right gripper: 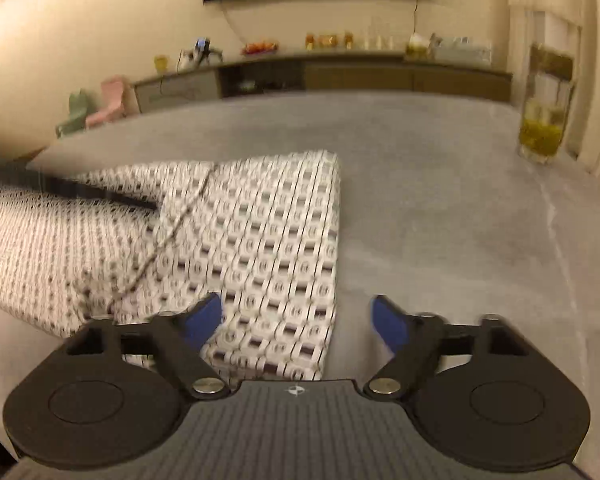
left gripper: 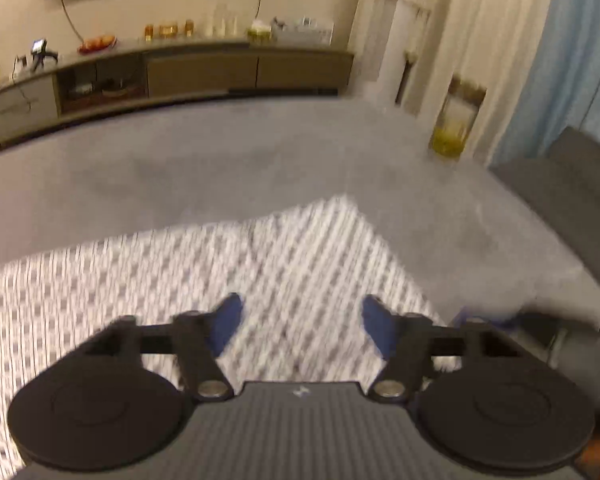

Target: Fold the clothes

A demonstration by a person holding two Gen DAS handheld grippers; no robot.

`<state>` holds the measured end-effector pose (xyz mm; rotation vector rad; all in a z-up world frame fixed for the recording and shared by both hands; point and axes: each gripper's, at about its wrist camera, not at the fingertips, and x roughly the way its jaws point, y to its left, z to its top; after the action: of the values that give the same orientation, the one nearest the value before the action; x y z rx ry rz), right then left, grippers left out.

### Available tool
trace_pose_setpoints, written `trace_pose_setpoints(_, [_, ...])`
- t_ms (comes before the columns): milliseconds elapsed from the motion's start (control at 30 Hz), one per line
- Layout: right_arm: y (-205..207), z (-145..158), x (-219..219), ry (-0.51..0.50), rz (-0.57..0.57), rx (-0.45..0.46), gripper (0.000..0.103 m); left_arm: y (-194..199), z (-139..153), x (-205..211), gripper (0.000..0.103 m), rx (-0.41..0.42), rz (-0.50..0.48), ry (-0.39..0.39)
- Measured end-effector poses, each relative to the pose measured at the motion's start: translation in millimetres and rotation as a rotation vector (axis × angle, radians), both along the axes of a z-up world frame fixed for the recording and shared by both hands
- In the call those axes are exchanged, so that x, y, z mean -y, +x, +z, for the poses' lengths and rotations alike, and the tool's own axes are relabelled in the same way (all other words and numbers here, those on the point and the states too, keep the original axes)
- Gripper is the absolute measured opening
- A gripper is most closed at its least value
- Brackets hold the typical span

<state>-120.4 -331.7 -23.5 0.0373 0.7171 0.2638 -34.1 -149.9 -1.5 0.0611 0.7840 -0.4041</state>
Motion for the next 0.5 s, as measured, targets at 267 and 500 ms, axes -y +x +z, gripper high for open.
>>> trace_pose_setpoints(267, [-31.0, 22.7, -36.0, -0.041, 0.181, 0.252, 0.012, 36.6, -16.2, 78.6, 0.076, -0.074, -0.164, 0.19])
trace_pose_setpoints(500, [-19.2, 19.3, -28.7, -0.077, 0.063, 0.211, 0.03, 46.3, -26.6, 71.8, 0.07, -0.09, -0.129, 0.167])
